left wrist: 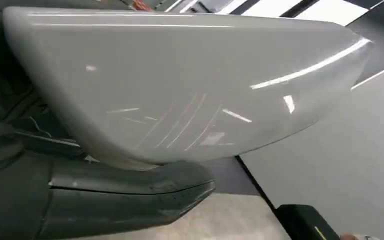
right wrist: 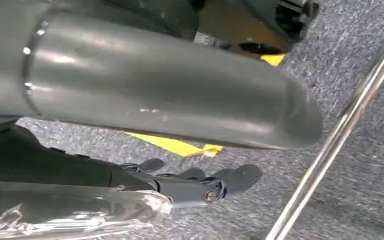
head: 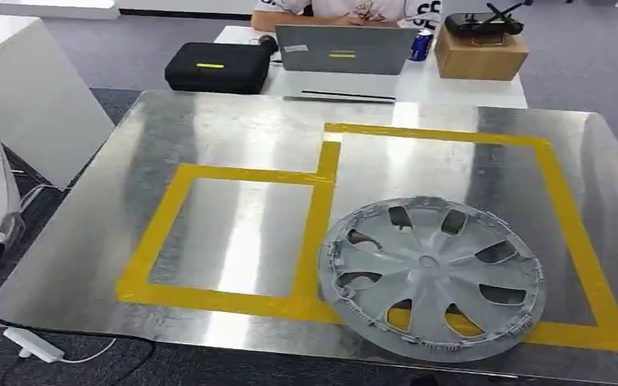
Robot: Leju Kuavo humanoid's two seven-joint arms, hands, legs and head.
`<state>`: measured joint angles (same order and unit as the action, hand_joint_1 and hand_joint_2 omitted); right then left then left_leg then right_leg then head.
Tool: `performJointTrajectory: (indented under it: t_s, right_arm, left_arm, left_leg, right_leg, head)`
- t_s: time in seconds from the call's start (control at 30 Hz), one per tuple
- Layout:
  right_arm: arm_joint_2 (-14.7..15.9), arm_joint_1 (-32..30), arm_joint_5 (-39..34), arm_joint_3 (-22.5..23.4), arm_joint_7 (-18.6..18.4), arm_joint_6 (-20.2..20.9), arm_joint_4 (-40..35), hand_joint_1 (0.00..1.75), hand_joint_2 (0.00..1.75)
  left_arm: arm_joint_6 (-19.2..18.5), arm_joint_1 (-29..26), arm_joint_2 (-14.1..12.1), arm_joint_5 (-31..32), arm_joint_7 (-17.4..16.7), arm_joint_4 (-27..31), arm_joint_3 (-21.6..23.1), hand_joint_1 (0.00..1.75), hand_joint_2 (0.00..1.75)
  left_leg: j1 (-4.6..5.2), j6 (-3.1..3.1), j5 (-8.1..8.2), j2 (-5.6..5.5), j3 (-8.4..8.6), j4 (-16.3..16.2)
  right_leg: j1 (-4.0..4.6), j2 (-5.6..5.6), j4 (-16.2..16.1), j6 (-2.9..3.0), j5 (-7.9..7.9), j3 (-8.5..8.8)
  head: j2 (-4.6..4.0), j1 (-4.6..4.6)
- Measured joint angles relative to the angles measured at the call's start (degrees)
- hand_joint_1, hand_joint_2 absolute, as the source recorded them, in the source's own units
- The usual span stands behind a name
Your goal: Take the parts from the cabinet and place them on the table.
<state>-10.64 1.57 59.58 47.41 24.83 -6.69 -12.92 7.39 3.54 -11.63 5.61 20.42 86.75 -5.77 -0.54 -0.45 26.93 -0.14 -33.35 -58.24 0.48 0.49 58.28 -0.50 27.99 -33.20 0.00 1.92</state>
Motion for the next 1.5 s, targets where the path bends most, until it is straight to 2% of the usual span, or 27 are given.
performJointTrajectory:
  t_s: [0.07,0.1,0.2,0.23,0.3,0.37,0.4,0.43,0.53,0.6,0.7,0.73,0.77,0.8,0.87,0.9,0.93,1.0,1.1,1.13,1.2,1.23,1.27,1.33,1.4,1.47,1.5]
  right_arm:
    - [0.2,0.1,0.1,-0.2,0.1,0.1,0.2,0.0,0.0]
    - [0.3,0.2,0.2,-0.3,0.2,0.2,0.2,0.0,0.0]
    - [0.4,0.6,0.6,-0.9,0.2,0.5,0.3,0.0,0.0]
    - [0.4,0.6,0.7,-1.0,0.0,0.5,0.3,0.0,0.0]
    - [0.4,0.6,0.8,-1.4,-0.2,0.5,0.5,0.0,0.0]
    - [0.4,0.8,0.8,-1.7,-0.4,0.5,0.5,0.0,0.0]
    - [0.4,0.9,0.8,-1.8,-0.5,0.5,0.5,0.0,0.0]
    - [0.4,1.1,0.9,-1.9,-0.5,0.4,0.5,0.0,0.0]
    - [0.4,1.3,1.0,-2.1,-0.9,0.4,0.7,0.0,0.0]
    - [0.4,1.3,1.0,-2.4,-0.9,0.4,0.7,0.0,0.0]
    - [0.4,1.4,1.0,-2.4,-0.9,0.4,0.7,0.0,0.0]
    - [0.4,1.3,1.0,-2.4,-1.0,0.4,0.8,0.0,0.0]
    - [0.4,1.3,1.0,-2.5,-1.0,0.4,0.8,0.0,0.0]
    - [0.4,1.3,1.0,-2.5,-1.0,0.4,0.8,0.0,0.0]
    - [0.5,1.4,1.0,-2.8,-1.0,0.4,0.8,0.0,0.0]
    - [0.5,1.5,1.0,-3.0,-1.0,0.4,0.8,0.0,0.0]
    - [0.5,1.8,1.0,-3.0,-1.1,0.4,0.8,0.0,0.0]
    - [0.5,1.9,1.0,-3.4,-1.2,0.4,0.9,0.0,0.0]
    - [0.6,2.1,0.9,-3.6,-1.4,0.4,0.8,0.0,0.0]
    - [0.6,2.2,0.8,-3.8,-1.4,0.4,0.8,0.0,0.0]
    - [0.6,2.3,0.6,-4.2,-1.4,0.4,0.9,0.0,0.0]
    - [0.6,2.2,0.5,-4.3,-1.5,0.4,0.8,0.0,0.0]
    - [0.7,2.2,0.4,-4.3,-1.5,0.4,0.9,0.0,0.0]
    - [0.7,2.2,0.1,-4.4,-1.5,0.4,0.9,0.0,0.0]
    - [0.7,2.2,0.0,-4.5,-1.5,0.3,0.8,0.0,0.0]
    - [0.7,2.2,-0.3,-4.6,-1.5,0.2,0.8,0.0,0.0]
    - [0.7,2.2,-0.4,-4.7,-1.5,0.1,0.9,0.0,0.0]
  left_arm:
    - [-0.7,0.7,0.2,-1.7,1.4,-0.8,0.2,1.75,1.75]
    - [-0.9,1.2,0.3,-2.2,2.4,-1.1,0.3,1.75,1.75]
    - [-1.2,2.6,0.7,-2.6,4.6,-2.0,0.7,1.75,1.75]
    - [-1.1,2.9,0.9,-2.5,4.9,-2.3,1.1,1.75,1.75]
    - [-0.7,3.8,1.0,-2.2,5.0,-2.8,1.7,1.75,1.75]
    - [-0.1,5.4,1.2,-2.1,5.0,-3.2,2.1,1.75,1.75]
    - [0.0,6.0,1.3,-2.0,5.1,-3.4,2.4,1.75,1.75]
    - [0.2,6.9,1.4,-2.0,5.2,-3.7,2.7,1.75,1.75]
    - [0.7,7.9,2.0,-1.9,5.4,-4.3,3.5,1.75,1.75]
    - [0.8,8.9,2.3,-1.8,5.4,-4.7,4.0,1.75,1.75]
    - [0.9,9.4,2.9,-1.8,5.4,-5.1,4.4,1.75,1.75]
    - [0.9,9.5,3.0,-1.7,5.4,-5.3,4.4,1.75,1.75]
    - [0.9,9.5,3.2,-1.5,5.4,-5.5,4.5,1.75,1.75]
    - [1.1,9.7,3.3,-1.4,5.4,-5.7,4.7,1.75,1.75]
    - [1.9,10.7,3.5,-1.3,5.4,-6.3,5.4,1.75,1.75]
    - [2.3,11.6,3.6,-1.2,5.3,-6.7,5.6,1.75,1.75]
    - [2.8,12.4,3.7,-1.1,5.3,-7.2,5.8,1.75,1.75]
    - [4.0,14.3,3.7,-0.7,5.1,-8.9,6.2,1.75,1.75]
    - [6.1,17.6,3.7,0.2,4.7,-11.9,6.9,1.75,1.75]
    - [6.7,19.0,3.7,0.4,4.6,-13.1,7.0,1.75,1.75]
    - [7.5,20.9,3.7,0.9,4.2,-15.5,7.2,1.75,1.75]
    - [7.8,21.5,3.7,1.0,4.2,-16.6,7.3,1.75,1.75]
    - [8.1,21.9,3.7,1.1,4.1,-17.6,7.5,1.75,1.75]
    - [8.5,22.9,3.7,1.6,4.0,-19.4,7.8,1.75,1.75]
    - [8.8,24.1,3.7,1.7,4.0,-20.5,8.0,1.75,1.75]
    - [9.1,25.3,3.7,1.7,4.0,-21.8,8.2,1.75,1.75]
    - [9.2,25.5,3.7,1.7,4.0,-22.3,8.2,1.75,1.75]
  left_leg:
    - [-0.16,-0.64,0.41,0.02,-0.02,-0.2]
    - [-0.13,-0.9,1.64,0.04,-0.52,-1.5]
    - [-0.18,-1.38,7.68,0.04,-5.93,-13.3]
    - [-0.19,-1.52,8.23,0.04,-7.31,-16.3]
    - [-0.33,-1.59,5.23,0.04,-6.27,-13.8]
    - [-0.48,-1.48,0.09,0.05,-2.01,-5.0]
    - [-0.53,-1.35,-0.58,0.06,-0.58,-1.8]
    - [-0.28,-1.11,0.15,-0.03,0.27,-0.1]
    - [0.0,0.03,0.21,-0.03,-0.24,-0.3]
    - [-0.43,0.78,-0.11,0.03,0.01,0.1]
    - [-0.34,1.2,-0.06,0.17,-0.01,0.1]
    - [-0.3,1.26,-0.02,0.19,0.0,0.1]
    - [-0.28,1.27,-0.01,0.19,0.03,0.1]
    - [-0.27,1.28,0.01,0.16,0.06,0.1]
    - [-0.27,1.2,0.08,0.03,0.24,0.1]
    - [-0.28,1.06,0.16,-0.02,0.26,0.1]
    - [0.23,0.76,0.31,-0.11,0.07,-0.1]
    - [0.11,0.19,0.01,-0.13,-0.11,0.0]
    - [-0.2,-0.67,0.85,-0.06,-0.3,-0.6]
    - [-0.2,-0.82,2.46,-0.02,-1.26,-2.7]
    - [-0.2,-1.07,6.71,-0.03,-5.13,-11.3]
    - [-0.19,-1.16,7.96,-0.03,-7.04,-15.2]
    - [-0.21,-1.21,7.75,-0.02,-7.83,-16.6]
    - [-0.21,-1.09,3.99,-0.02,-6.23,-12.7]
    - [-0.19,-0.71,-1.15,-0.01,-1.8,-3.2]
    - [0.09,-0.29,-0.27,-0.05,-0.68,0.1]
    - [0.21,-0.13,-0.36,-0.05,-0.9,-0.3]
  right_leg:
    - [-0.52,-0.03,-1.0,0.88,-0.73,0.38]
    - [-0.45,-0.04,-1.2,1.04,-0.84,0.47]
    - [-0.4,-0.09,-1.2,1.39,-0.82,0.41]
    - [-0.4,-0.1,-1.1,1.39,-0.81,0.41]
    - [-0.41,-0.06,-1.1,1.36,-0.79,0.45]
    - [-0.45,-0.03,-0.7,1.11,-0.62,0.5]
    - [-0.38,-0.01,-0.6,0.89,-0.49,0.39]
    - [0.04,0.1,0.0,0.56,-0.31,-0.05]
    - [-0.16,0.01,-0.3,-0.2,-0.64,-0.27]
    - [-0.25,-0.04,1.0,-0.89,0.58,-1.21]
    - [-0.46,-0.08,13.8,-1.48,6.31,-7.29]
    - [-0.49,-0.08,17.0,-1.55,7.13,-9.06]
    - [-0.51,-0.08,17.7,-1.54,6.66,-9.73]
    - [-0.51,-0.08,15.9,-1.45,4.93,-9.07]
    - [-0.51,-0.09,6.0,-1.02,-0.48,-4.49]
    - [-0.49,-0.13,1.6,-0.76,-1.94,-2.38]
    - [-0.28,-0.12,0.1,-0.62,-1.03,-1.22]
    - [-0.26,0.03,0.1,-0.36,-1.2,-1.35]
    - [-0.48,0.0,-0.6,0.79,-1.76,-1.12]
    - [-0.5,-0.01,-0.7,1.01,-1.8,-1.11]
    - [-0.45,-0.01,-0.7,1.14,-1.76,-1.1]
    - [-0.43,0.0,-0.6,1.18,-1.74,-1.12]
    - [-0.42,0.02,-0.6,1.18,-1.73,-1.09]
    - [-0.43,0.09,-0.6,1.17,-1.71,-1.03]
    - [-0.42,0.13,-0.4,0.98,-1.57,-0.92]
    - [-0.03,0.18,0.1,0.54,-1.54,-1.62]
    - [-0.13,0.15,-0.1,0.2,-1.75,-1.79]
  head:
    - [0.0,0.0]
    - [0.0,-0.21]
    - [0.0,-0.24]
    - [0.0,-0.28]
    - [0.0,-0.28]
    - [0.0,-0.26]
    - [0.0,-0.28]
    - [0.0,-0.26]
    - [0.0,-0.17]
    - [0.0,-0.06]
    - [0.0,0.22]
    - [0.0,0.26]
    - [0.0,0.22]
    - [0.0,0.26]
    - [0.0,0.26]
    - [0.0,0.3]
    - [0.0,0.28]
    - [0.0,0.13]
    - [0.0,0.11]
    - [0.0,-0.2]
    - [0.0,-0.17]
    - [0.0,-0.2]
    - [0.0,-0.17]
    - [0.0,-0.17]
    - [0.0,-0.2]
    - [0.0,-0.15]
    - [0.0,0.02]
